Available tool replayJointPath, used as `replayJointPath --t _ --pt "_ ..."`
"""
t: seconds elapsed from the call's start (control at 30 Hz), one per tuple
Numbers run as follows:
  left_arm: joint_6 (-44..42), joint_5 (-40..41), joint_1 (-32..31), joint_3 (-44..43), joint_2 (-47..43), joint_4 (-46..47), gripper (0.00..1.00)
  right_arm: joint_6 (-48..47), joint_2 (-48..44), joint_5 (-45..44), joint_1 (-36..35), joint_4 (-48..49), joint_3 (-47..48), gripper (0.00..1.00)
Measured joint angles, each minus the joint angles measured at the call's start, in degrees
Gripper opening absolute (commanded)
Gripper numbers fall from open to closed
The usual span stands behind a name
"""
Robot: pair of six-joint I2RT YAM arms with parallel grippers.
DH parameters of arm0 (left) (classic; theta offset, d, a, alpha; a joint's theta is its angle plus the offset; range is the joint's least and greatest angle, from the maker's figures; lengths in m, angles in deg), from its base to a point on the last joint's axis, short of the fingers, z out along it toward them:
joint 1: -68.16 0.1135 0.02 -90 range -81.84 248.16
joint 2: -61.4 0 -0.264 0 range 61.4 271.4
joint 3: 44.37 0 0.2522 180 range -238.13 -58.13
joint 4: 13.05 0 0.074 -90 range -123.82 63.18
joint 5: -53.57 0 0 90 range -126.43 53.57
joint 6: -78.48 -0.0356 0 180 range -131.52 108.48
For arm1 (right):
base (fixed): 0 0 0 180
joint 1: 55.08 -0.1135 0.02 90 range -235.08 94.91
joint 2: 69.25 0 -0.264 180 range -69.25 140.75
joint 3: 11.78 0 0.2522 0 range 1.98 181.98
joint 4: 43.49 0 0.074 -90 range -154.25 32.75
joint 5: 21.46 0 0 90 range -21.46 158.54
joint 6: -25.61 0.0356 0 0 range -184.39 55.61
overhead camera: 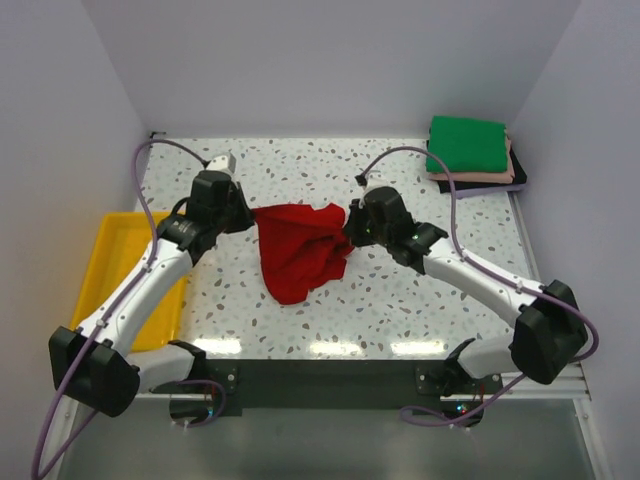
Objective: Fold and stack the t-shirts
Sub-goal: Flatten the tshirt out
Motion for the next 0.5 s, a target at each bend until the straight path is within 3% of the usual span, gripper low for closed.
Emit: replayJointPath --t 0.3,0.5 --pt "-1.90 0.98 0.26 -6.93 -0.94 -3.58 0.00 -2.73 -4.20 -1.70 2.21 -6.34 6.34 0.00" --pt "-3.39 -0.11 0.26 -16.98 -2.21 -4.68 0.00 -5.55 -5.73 -1.70 2.21 -10.27 13.84 0.00"
